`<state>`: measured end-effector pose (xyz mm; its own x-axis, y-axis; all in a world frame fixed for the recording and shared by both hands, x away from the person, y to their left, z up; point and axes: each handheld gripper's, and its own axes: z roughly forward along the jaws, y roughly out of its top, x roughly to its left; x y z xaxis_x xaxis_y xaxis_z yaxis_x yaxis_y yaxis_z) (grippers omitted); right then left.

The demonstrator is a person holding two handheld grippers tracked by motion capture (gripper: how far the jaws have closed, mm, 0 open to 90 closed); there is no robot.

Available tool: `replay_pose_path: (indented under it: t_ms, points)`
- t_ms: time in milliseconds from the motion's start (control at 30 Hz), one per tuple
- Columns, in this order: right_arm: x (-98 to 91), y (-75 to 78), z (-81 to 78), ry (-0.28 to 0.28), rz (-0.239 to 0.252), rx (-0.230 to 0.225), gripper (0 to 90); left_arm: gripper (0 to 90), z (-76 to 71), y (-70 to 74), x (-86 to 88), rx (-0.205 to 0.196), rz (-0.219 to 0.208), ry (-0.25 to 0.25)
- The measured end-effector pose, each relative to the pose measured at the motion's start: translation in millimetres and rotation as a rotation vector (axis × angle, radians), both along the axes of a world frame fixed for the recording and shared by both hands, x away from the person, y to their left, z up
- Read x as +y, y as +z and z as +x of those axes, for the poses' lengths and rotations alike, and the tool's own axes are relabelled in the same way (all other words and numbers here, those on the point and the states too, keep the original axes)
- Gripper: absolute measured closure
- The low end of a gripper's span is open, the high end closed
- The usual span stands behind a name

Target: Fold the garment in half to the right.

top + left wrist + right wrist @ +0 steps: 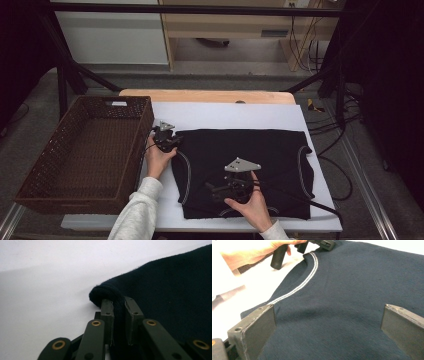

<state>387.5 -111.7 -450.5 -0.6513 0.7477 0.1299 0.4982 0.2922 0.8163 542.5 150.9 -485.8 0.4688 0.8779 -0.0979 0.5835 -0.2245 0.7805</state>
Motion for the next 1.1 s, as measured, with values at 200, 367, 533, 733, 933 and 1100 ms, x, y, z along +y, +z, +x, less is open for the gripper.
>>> replay_pose_path:
  t_ms: [200, 367, 533, 733, 933, 1100]
  points:
    - [13.5, -0.4, -2.0, 0.014, 0.005, 0.019, 0.8, 79.0, 0.1, 0.0, 0.1, 0.001, -0.001, -0.001]
    - [25.0, -4.0, -5.5, 0.042, -0.002, 0.035, 1.3, 79.0, 0.2, 0.0, 0.6, 0.005, -0.005, -0.001]
    - [36.4, -7.1, -10.2, 0.057, -0.015, 0.033, 1.4, 79.0, 0.2, 0.0, 0.6, 0.004, -0.005, -0.001]
    - [52.4, -11.4, -15.2, 0.072, -0.041, 0.034, 1.6, 79.0, 0.5, -0.1, 1.1, 0.006, -0.010, 0.000]
    - [65.7, -15.4, -19.8, 0.093, -0.063, 0.036, 2.3, 79.0, 0.7, -0.2, 1.4, 0.008, -0.016, 0.001]
    - [75.8, -21.6, -22.9, 0.119, -0.109, 0.037, 4.2, 79.1, 0.5, -0.1, 1.1, 0.006, -0.010, 0.000]
